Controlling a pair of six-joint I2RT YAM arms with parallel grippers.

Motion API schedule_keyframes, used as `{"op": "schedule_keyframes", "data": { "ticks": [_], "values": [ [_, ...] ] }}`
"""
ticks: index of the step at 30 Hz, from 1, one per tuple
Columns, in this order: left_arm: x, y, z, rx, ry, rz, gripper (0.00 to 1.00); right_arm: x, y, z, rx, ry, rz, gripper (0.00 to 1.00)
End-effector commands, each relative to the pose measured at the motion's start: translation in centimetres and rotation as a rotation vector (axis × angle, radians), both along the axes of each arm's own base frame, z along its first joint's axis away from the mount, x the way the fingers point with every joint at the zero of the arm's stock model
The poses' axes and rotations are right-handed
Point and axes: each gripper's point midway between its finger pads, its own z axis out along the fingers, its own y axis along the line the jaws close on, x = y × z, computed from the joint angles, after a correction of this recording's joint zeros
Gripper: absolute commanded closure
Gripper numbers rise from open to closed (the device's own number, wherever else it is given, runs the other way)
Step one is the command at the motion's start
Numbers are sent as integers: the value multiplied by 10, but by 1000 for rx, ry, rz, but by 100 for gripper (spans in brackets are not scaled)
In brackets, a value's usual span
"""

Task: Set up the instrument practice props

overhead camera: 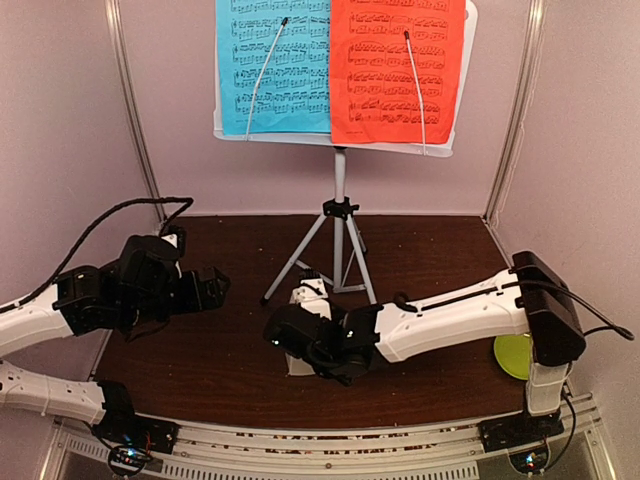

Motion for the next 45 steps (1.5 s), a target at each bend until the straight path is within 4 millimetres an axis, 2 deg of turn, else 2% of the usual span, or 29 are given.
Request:
{"op": "schedule_keyframes", "data": {
  "ticks": [1,5,8,16,21,28,33,36,38,41,44,45],
  "values": [
    [-1,-21,4,-18,-45,-133,2,-4,6,41,128,-20,117,44],
    [-10,-34,2,-23,-84,-257,2,-9,9,78,192,-64,247,51],
    [-17,-50,4,-55,-117,-367,5,-10,5,97,255,-81,315,55],
    [-38,-77,8,-109,-206,-574,12,-8,-9,128,386,-120,464,70],
    [-49,-77,7,-137,-290,-627,15,-20,-15,144,445,-148,600,75],
    [-60,-77,-14,-44,-319,-670,18,-36,-35,169,523,-201,740,87],
    [-67,-91,-22,54,-344,-703,23,-36,-41,170,551,-174,746,96],
    [-69,-101,-24,94,-349,-723,27,-28,-45,165,566,-136,689,100],
    [-79,-110,-22,108,-393,-771,26,-20,-49,161,574,-111,619,100],
    [-90,-119,-19,120,-463,-802,17,-12,-56,154,607,-71,529,100],
    [-93,-126,-16,106,-515,-808,3,-9,-61,153,642,-58,480,100],
    [-93,-128,-13,99,-533,-807,2,-9,-61,154,650,-59,472,100]
  ]
}}
